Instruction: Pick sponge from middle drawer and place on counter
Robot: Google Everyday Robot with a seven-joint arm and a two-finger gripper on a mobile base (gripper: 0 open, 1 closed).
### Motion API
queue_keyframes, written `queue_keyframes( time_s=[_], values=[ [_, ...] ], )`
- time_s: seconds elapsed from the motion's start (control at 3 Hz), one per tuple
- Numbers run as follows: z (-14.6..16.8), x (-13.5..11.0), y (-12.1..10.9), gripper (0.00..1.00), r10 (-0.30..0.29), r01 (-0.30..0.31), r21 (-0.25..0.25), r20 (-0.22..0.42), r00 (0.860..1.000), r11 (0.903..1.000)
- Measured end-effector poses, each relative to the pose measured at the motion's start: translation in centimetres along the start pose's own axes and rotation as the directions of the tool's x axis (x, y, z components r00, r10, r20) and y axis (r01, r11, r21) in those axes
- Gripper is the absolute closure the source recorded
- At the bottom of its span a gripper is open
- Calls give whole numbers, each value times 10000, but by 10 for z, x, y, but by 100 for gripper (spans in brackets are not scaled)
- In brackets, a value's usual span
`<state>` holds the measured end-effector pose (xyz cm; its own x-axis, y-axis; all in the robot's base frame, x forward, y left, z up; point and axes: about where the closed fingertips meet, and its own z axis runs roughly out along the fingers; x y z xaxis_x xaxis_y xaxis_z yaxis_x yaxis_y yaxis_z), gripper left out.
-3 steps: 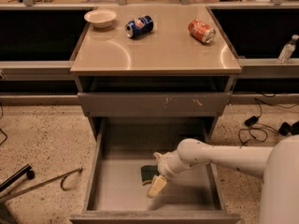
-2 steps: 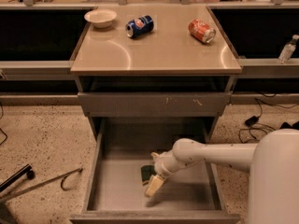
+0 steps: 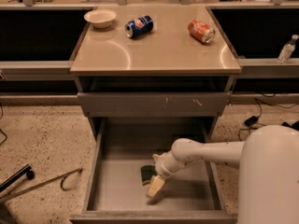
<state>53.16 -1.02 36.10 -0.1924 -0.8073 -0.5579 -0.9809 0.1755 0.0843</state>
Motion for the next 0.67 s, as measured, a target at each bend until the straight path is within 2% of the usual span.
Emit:
queue_keyframes(
  time_s=[0.33, 0.67],
  values=[
    [-1, 13, 5, 8, 261, -261, -155, -31, 9997, 9995],
    [-1, 13, 5, 27, 263, -264, -158, -31, 9996, 9995]
  ],
)
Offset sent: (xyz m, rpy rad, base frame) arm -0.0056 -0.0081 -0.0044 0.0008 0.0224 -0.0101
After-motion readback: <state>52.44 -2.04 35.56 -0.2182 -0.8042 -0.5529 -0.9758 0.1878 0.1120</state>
